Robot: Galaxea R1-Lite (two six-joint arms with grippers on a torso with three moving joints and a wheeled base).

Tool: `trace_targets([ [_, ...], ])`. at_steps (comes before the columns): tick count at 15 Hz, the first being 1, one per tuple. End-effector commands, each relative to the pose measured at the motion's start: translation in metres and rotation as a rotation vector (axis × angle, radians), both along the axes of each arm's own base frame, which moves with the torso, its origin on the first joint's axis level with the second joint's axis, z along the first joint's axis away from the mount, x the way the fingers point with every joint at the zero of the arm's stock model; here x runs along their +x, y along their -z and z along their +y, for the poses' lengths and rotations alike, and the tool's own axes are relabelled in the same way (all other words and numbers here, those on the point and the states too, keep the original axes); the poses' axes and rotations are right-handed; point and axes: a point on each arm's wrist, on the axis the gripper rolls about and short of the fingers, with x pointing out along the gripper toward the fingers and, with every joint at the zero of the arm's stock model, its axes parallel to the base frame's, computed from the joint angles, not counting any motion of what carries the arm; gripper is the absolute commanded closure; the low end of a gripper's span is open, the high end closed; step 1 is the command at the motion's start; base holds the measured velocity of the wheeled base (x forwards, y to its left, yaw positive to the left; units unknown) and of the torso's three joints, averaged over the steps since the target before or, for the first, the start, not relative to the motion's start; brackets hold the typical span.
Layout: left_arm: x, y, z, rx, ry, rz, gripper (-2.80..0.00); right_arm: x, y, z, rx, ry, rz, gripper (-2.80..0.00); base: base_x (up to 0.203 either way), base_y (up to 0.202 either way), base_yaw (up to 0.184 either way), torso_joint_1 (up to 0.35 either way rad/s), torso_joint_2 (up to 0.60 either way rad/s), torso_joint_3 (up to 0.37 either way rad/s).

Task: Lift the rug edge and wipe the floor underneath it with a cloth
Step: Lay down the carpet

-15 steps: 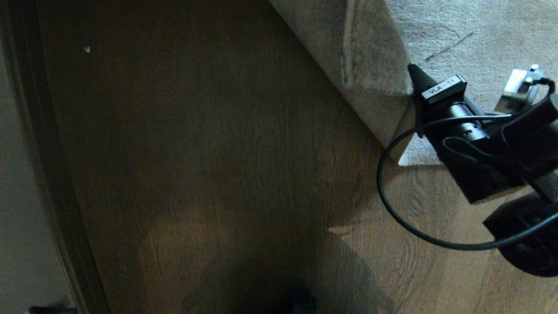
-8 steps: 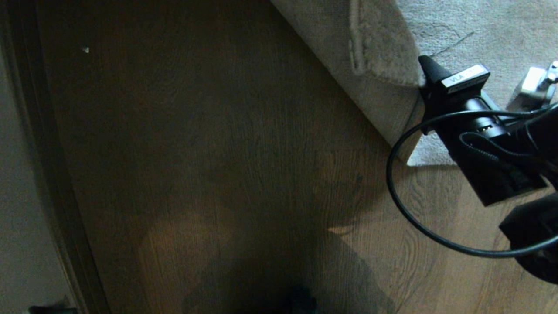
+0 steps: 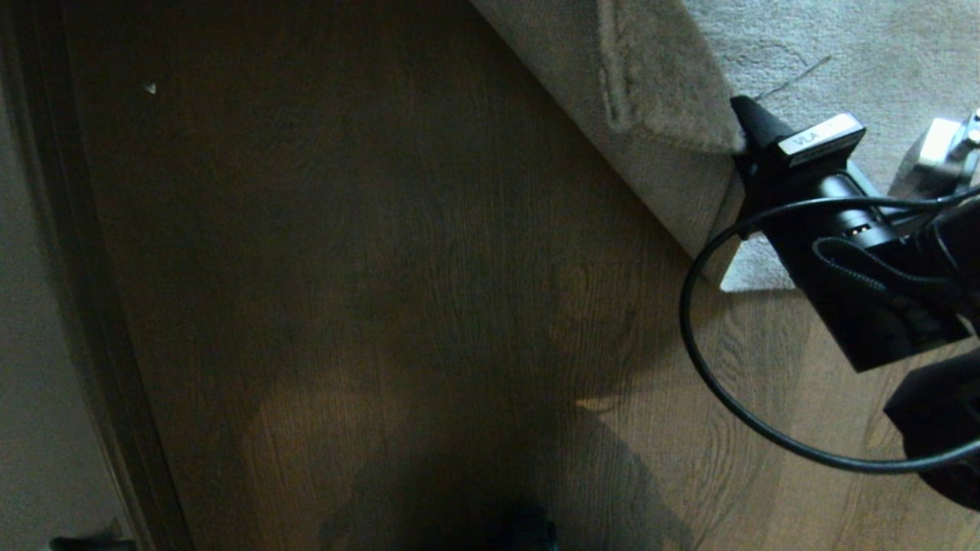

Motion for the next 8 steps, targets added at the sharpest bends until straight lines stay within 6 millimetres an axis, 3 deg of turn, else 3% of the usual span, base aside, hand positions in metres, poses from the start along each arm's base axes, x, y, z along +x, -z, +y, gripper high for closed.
trace_targets([
  [1, 0.000, 0.000, 0.000, 0.000, -0.001, 0.001, 0.00, -0.005, -0.002, -0.002, 0.024, -0.006, -0.032, -2.80, 0.000, 0.000, 0.000, 0.000, 0.00, 0.000],
  [8, 0.000, 0.000, 0.000, 0.000, -0.001, 0.001, 0.00, -0.015, 0.008, 0.008, 0.004, -0.060, 0.004, -2.80, 0.000, 0.000, 0.000, 0.000, 0.00, 0.000],
])
